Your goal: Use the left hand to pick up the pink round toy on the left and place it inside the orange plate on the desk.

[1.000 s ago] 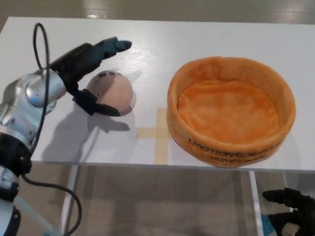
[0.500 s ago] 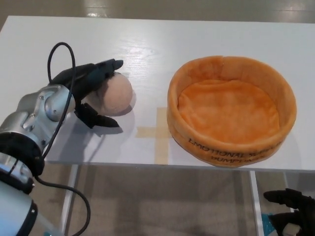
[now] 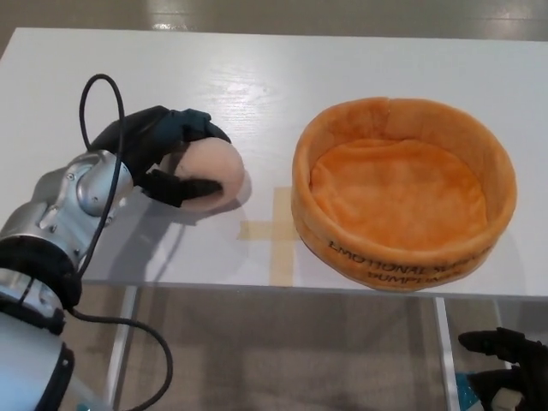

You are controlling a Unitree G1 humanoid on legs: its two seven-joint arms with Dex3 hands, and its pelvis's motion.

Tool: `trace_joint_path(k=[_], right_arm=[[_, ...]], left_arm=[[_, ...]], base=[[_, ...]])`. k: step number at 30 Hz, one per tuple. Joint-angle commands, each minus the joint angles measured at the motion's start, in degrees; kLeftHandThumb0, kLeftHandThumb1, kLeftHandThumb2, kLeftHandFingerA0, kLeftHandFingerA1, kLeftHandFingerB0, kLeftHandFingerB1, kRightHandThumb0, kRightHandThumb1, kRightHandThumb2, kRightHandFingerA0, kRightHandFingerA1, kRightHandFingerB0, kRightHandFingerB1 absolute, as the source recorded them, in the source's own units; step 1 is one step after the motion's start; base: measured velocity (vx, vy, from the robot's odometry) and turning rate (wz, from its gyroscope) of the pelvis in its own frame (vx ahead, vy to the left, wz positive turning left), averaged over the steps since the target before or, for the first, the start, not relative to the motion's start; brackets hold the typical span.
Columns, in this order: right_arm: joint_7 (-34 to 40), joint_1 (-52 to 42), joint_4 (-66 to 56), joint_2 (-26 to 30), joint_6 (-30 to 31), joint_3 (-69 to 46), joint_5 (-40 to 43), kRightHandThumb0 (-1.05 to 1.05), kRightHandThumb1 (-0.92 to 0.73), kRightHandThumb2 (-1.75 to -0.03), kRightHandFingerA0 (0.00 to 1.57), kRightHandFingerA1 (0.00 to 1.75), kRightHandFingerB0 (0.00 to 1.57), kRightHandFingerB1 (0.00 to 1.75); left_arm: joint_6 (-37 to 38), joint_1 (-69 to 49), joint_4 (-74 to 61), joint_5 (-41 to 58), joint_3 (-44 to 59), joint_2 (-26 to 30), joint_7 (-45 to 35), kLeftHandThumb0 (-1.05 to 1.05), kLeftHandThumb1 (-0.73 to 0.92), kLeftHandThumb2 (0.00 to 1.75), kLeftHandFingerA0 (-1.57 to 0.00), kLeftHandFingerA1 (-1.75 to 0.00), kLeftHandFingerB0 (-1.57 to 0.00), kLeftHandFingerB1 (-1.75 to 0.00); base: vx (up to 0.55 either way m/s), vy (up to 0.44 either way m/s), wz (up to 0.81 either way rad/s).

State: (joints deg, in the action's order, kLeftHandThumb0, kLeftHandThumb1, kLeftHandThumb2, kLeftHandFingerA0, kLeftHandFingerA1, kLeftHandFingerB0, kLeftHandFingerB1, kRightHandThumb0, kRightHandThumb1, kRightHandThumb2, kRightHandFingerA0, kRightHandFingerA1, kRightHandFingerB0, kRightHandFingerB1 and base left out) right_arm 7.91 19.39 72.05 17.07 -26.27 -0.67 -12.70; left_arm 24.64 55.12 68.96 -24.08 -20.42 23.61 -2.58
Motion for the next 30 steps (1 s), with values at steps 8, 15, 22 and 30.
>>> trace_joint_path(k=[8, 15, 22, 30], right_arm=[[-0.4, -0.4, 0.4, 0.2, -0.5, -0.3, 0.8, -0.12, -0.66, -0.58, 0.65, 0.61, 0.63, 0.50], [0.0, -0.4, 0.3, 0.2, -0.4, -0.2, 0.6, -0.11, -0.65, -0.58, 0.65, 0.59, 0.63, 0.50], [0.4, -0.4, 0.2, 0.6, -1.2, 0.1, 0.1, -0.11, -0.65, -0.58, 0.68, 0.62, 0.64, 0.51], [0.3, -0.1, 0.4, 0.7, -0.3, 0.2, 0.1, -0.11, -0.65, -0.58, 0.68, 0.63, 0.63, 0.50]], left_arm=[[5.2, -1.1, 0.6, -0.9, 1.2, -0.5, 4.1, -0.19, 0.83, 0.68, -0.97, -1.03, -0.83, -0.83], [5.6, -0.2, -0.9, -0.4, 2.3, -0.2, 4.6, -0.21, 0.83, 0.64, -1.02, -1.12, -0.84, -0.76], [6.9, 2.2, -4.6, 0.9, 5.5, 1.6, 5.4, -0.21, 0.84, 0.64, -1.00, -1.16, -0.81, -0.80], [6.0, 9.4, -8.5, 1.4, 8.2, 1.6, 2.8, -0.31, 0.81, 0.68, -0.83, -1.49, -0.73, -1.03]], base=[[0.00, 0.000, 0.00], [0.00, 0.000, 0.00], [0.00, 0.000, 0.00], [0.00, 0.000, 0.00]])
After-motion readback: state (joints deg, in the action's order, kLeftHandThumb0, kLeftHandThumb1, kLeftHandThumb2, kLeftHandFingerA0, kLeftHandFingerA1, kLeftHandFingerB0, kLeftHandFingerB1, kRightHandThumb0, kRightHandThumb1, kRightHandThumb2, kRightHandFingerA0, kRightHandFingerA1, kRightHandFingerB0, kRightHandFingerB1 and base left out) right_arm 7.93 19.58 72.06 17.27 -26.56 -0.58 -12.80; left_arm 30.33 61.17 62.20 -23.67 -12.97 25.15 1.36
